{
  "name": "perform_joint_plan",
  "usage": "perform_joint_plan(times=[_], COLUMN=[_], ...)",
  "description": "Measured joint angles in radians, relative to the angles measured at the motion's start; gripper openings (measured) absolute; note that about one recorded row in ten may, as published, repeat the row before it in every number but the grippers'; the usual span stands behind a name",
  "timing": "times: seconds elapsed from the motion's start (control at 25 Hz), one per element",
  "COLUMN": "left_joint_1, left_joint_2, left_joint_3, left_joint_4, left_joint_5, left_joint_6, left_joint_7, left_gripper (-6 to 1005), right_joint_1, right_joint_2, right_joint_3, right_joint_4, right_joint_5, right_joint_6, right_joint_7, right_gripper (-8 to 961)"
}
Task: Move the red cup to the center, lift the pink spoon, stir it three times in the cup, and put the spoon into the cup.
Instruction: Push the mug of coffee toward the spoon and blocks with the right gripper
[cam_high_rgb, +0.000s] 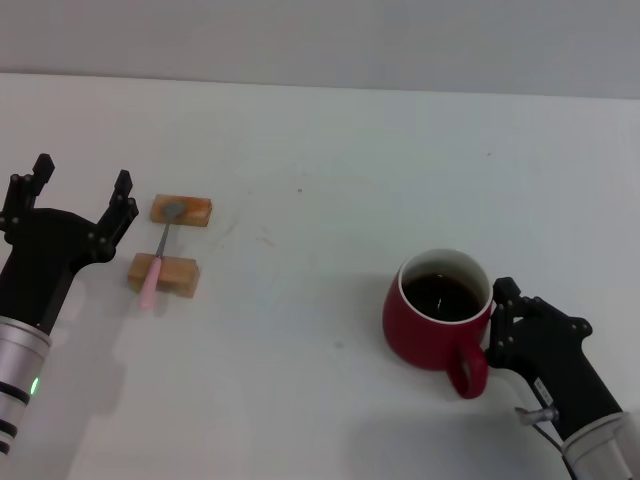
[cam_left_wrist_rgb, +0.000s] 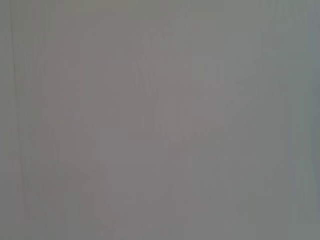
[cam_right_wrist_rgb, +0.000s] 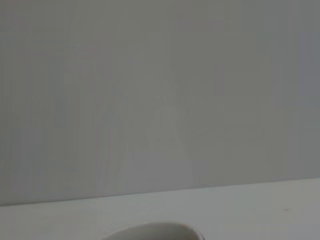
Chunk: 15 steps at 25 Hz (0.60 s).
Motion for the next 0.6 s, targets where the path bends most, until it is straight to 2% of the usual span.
perform_joint_plan(times=[0.6], left_joint_1=[0.001], left_joint_2=[0.000], left_joint_3=[0.000], left_joint_4=[0.000], left_joint_5=[0.000], left_joint_6=[0.000], left_joint_7=[-0.002], left_gripper=[861], right_joint_1=[0.059], right_joint_2=[0.000], right_joint_3=[0.003], right_joint_4=[-0.005], right_joint_5=[-0.009], right_joint_6=[0.044], right_joint_7=[0.005], right_gripper=[0])
